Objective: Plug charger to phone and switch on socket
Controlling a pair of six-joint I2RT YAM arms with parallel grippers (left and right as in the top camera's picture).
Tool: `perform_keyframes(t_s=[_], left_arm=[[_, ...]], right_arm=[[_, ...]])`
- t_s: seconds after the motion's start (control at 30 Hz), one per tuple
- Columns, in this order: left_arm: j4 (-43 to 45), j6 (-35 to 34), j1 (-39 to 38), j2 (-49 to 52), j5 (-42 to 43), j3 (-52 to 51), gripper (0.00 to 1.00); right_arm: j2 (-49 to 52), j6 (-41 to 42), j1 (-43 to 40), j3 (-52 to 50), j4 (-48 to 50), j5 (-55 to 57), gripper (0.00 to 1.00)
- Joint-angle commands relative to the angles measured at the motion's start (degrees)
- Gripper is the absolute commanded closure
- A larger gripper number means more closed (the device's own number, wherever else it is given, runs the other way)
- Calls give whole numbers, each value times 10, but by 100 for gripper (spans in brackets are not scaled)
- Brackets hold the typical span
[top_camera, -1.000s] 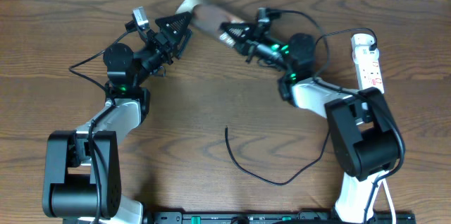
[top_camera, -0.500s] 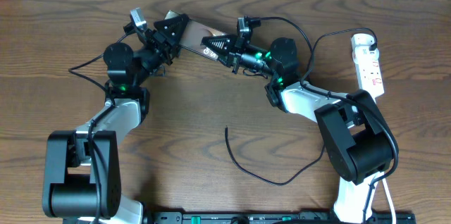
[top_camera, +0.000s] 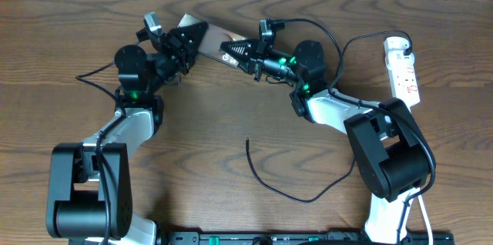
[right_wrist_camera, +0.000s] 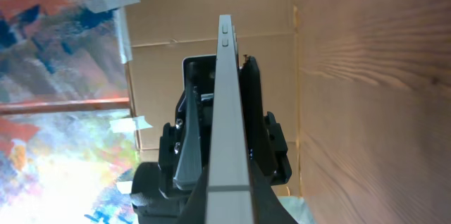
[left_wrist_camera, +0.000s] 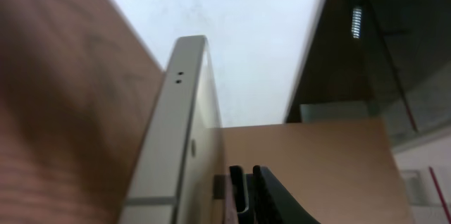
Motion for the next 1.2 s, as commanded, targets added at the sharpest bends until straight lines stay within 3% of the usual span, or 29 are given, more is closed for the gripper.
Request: perform_keyframes(t_s=[0.0,0.4,0.6,0.87,1.07,1.17], left_arm=[[-24,29,0,-7,14,3,72],[-44,54,3,-7,13,3,77],[-45,54,22,-7,10,3,52],[-45,54,23,-7,6,3,52],[-45,54,23,-7,-5,3,90],[-45,54,23,-7,-6,3,93]], right_arm=[[-5,-26,7,9,-8,-57,99],[-5,-36,14,9,-40,-69,99],[-5,-48,15,9,-51,-60,99],[-5,-61,15,9,-68,-42,99],[-5,-62,15,9,-68,-41,99],[-5,-62,15,9,-68,-41,99]])
